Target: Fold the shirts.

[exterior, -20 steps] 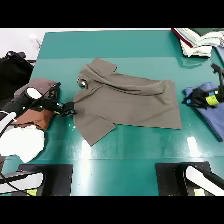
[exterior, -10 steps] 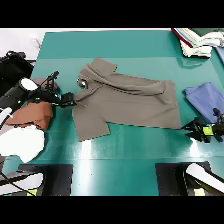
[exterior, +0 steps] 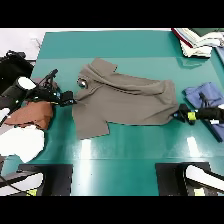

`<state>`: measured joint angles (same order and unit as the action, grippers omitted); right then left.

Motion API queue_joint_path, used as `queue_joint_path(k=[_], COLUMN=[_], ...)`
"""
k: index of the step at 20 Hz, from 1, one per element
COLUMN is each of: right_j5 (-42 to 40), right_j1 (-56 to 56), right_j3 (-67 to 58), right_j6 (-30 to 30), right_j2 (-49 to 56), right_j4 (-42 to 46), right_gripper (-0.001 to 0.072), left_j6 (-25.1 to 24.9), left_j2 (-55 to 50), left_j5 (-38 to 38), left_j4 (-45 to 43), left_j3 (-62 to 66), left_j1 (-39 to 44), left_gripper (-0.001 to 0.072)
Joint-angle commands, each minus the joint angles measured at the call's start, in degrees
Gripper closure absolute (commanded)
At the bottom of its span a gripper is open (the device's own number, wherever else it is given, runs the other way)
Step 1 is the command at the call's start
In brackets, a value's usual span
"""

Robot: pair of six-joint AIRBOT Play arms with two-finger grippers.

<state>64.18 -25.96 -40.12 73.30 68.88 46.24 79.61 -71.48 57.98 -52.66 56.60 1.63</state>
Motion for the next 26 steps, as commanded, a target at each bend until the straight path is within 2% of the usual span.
queue_joint_path(k=[1, 4, 7, 10, 13, 16, 19, 21, 24, 26], right_j5=[-0.20, 2.89, 3.76, 7.02, 11.74, 16.13, 20.31, 23.93, 27.61, 28.26], right_j1=[6.27, 5.84, 2.75, -3.04, -11.93, -18.16, -16.63, -13.31, -4.00, 4.35], right_j3=[-9.44, -24.44, -41.48, -57.22, -68.61, -76.11, -78.71, -77.72, -68.67, -59.98], right_j6=[-0.63, -0.79, -0.74, -0.66, 2.34, 5.70, 8.22, 9.97, 11.39, 11.78], right_j2=[-5.70, -14.71, -21.55, -25.14, -25.62, -23.34, -18.95, -15.21, -9.92, -5.64], right_j4=[-1.14, -1.05, -1.03, -0.98, -1.01, -1.25, -4.79, -3.15, 4.61, 14.62], right_gripper=[0.0697, 0.0697, 0.0697, 0.0697, 0.0697, 0.0697, 0.0697, 0.0697, 0.0697, 0.0697], left_j6=[0.09, 0.04, 0.02, 0.07, 0.66, 2.19, 4.42, 4.39, 4.31, 3.74], left_j2=[7.37, 17.79, 24.65, 24.70, 24.61, 24.57, 22.25, 18.60, 10.05, 3.23], left_j5=[0.00, 1.77, 1.66, 3.37, -0.68, 0.96, 4.92, 7.41, 11.65, 13.07], left_j4=[0.09, 0.11, -2.21, -4.76, -8.57, -9.57, -8.28, -6.91, -7.15, -7.98], left_j3=[2.29, 13.94, 33.35, 54.66, 64.48, 63.52, 56.28, 51.34, 45.35, 42.27], left_j1=[-0.68, -3.85, -5.84, -5.84, -5.84, -5.84, -5.81, -4.46, 0.22, 2.27], left_gripper=[0.0682, 0.0681, 0.0681, 0.0682, 0.0683, 0.0682, 0.0682, 0.0682, 0.0682, 0.0681])
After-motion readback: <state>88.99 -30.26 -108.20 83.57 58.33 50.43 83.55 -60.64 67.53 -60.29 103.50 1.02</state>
